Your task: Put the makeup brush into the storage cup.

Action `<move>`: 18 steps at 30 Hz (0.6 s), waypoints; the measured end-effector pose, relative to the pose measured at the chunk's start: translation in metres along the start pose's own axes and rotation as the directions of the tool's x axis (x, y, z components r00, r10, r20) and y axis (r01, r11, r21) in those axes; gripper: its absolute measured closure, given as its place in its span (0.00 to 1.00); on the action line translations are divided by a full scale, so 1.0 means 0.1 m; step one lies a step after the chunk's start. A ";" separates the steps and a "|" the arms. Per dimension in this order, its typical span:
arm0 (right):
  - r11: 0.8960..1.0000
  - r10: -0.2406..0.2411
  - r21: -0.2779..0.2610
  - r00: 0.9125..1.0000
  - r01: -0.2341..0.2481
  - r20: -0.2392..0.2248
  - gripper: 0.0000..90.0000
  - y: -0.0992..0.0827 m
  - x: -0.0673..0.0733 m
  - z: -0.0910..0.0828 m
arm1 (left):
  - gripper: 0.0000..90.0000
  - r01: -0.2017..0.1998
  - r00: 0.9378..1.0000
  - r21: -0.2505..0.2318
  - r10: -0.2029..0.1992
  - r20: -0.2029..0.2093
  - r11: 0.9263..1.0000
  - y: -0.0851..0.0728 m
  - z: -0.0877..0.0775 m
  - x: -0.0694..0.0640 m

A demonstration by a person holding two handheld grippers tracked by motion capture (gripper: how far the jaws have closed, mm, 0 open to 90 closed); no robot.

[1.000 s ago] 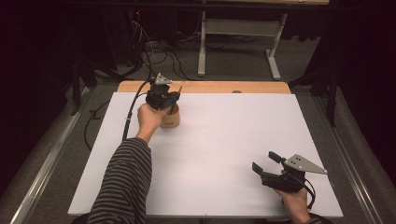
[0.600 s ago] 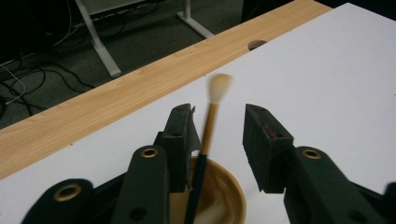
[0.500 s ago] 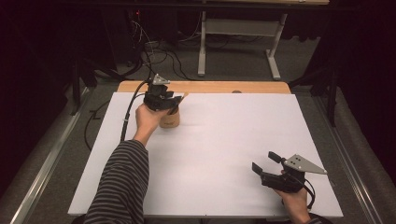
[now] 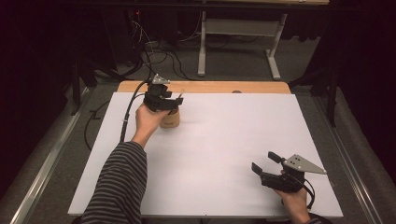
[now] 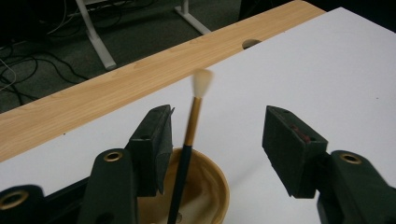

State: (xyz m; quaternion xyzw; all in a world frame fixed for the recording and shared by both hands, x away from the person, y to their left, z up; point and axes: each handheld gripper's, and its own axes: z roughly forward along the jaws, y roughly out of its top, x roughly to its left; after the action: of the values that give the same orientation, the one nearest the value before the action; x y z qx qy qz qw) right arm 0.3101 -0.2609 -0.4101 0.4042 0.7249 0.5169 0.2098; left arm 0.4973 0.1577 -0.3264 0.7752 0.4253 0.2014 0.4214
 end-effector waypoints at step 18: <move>1.000 0.010 0.002 1.000 -0.010 0.003 0.23 0.00 -0.01 0.00 | 0.48 -0.030 0.999 -0.017 0.031 0.015 0.999 0.03 -0.08 -0.07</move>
State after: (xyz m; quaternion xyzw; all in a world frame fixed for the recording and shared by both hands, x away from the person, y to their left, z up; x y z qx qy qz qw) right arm 0.3101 -0.2618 -0.4104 0.4089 0.7231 0.5165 0.2079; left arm 0.4892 0.1551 -0.3193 0.7794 0.4086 0.2056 0.4280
